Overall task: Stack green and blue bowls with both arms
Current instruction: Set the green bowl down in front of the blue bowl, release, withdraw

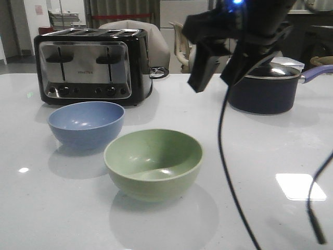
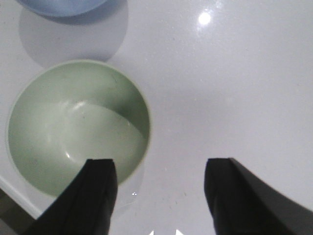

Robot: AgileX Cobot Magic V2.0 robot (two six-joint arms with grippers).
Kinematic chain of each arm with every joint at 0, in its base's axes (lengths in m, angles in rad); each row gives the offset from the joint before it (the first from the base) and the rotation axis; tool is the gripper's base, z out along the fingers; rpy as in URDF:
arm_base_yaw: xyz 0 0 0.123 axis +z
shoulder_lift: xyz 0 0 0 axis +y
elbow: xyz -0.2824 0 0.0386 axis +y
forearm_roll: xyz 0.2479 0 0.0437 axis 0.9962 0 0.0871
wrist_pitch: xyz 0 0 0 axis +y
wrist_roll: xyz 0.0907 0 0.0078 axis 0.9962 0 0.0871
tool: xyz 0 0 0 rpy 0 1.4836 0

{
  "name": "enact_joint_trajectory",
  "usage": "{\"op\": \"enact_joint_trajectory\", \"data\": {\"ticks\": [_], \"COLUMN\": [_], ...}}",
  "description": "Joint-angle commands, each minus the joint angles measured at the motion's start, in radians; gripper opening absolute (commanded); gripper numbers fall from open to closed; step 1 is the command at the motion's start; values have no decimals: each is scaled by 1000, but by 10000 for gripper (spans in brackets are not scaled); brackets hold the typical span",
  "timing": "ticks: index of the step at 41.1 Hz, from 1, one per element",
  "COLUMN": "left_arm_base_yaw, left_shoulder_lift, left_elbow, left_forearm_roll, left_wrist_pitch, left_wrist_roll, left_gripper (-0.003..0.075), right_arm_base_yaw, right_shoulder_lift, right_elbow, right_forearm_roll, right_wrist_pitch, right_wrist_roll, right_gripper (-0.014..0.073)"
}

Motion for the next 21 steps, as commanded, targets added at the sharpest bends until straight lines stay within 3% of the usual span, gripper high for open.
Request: {"op": "enact_joint_trajectory", "data": {"ticks": [1, 9, 15, 19, 21], "left_arm_base_yaw": [-7, -7, -7, -7, -7], "left_shoulder_lift": [13, 17, 43, 78, 101], "left_elbow": [-34, -34, -34, -34, -36], "left_forearm_roll": [-8, -8, 1, 1, 1], "left_wrist_pitch": [-75, -75, -75, -89, -103], "left_wrist_roll": [4, 6, 21, 34, 34], "left_gripper": [102, 102, 111, 175, 244], "right_arm_base_yaw": [-2, -2, -2, -2, -2], "right_shoulder_lift": [-152, -366, -485, -526, -537], "right_elbow": [56, 247, 342, 359, 359], "right_forearm_roll": [-59, -206, -240, -240, -240], "right_wrist_pitch": [-20, -9, -9, -8, -16], "right_wrist_roll": [32, 177, 231, 231, 231], "right_gripper": [505, 505, 505, 505, 505]}}
